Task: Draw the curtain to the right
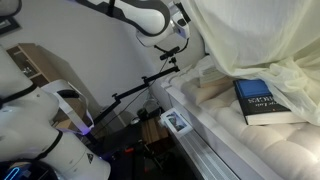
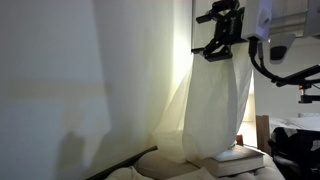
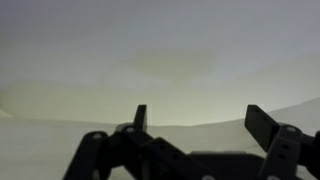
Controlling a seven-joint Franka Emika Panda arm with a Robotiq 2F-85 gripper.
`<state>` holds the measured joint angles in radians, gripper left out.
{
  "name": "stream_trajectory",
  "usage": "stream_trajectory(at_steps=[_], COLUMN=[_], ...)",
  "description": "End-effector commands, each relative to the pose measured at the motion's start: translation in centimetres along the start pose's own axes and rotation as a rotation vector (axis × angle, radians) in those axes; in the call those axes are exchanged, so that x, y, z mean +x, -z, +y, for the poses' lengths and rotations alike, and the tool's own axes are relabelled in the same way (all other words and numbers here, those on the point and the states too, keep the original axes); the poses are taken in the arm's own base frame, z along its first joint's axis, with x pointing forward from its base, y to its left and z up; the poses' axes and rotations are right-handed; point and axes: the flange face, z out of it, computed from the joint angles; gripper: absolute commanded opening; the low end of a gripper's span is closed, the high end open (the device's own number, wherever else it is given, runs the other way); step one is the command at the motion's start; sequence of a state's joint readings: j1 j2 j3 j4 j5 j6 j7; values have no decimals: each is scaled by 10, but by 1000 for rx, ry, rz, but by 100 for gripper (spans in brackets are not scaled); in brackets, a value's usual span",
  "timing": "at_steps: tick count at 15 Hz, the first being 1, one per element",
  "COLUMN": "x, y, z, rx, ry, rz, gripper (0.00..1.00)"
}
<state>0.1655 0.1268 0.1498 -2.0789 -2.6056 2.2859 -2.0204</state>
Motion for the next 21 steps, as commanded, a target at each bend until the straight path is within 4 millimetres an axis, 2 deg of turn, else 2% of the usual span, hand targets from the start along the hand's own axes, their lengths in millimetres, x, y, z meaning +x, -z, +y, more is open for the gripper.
stream_trajectory(at_steps=[1,4,8,10,13,16,18,21], x=[5,19,23,24,40,74,110,179], y=[-14,-26,-46,-53,-55,-54,-53,-55], z=[-8,-28,-61,-74,-94,-112,-123,-140], rx=[-109,-168,-189,-174,-100,-48,-15,38], ry=[-60,-149,-250,-273,-279,-305,-376,-494], rz=[-39,-49,-43,-28,16,60,108,204], gripper=[100,100,100,100,100,100,100,100])
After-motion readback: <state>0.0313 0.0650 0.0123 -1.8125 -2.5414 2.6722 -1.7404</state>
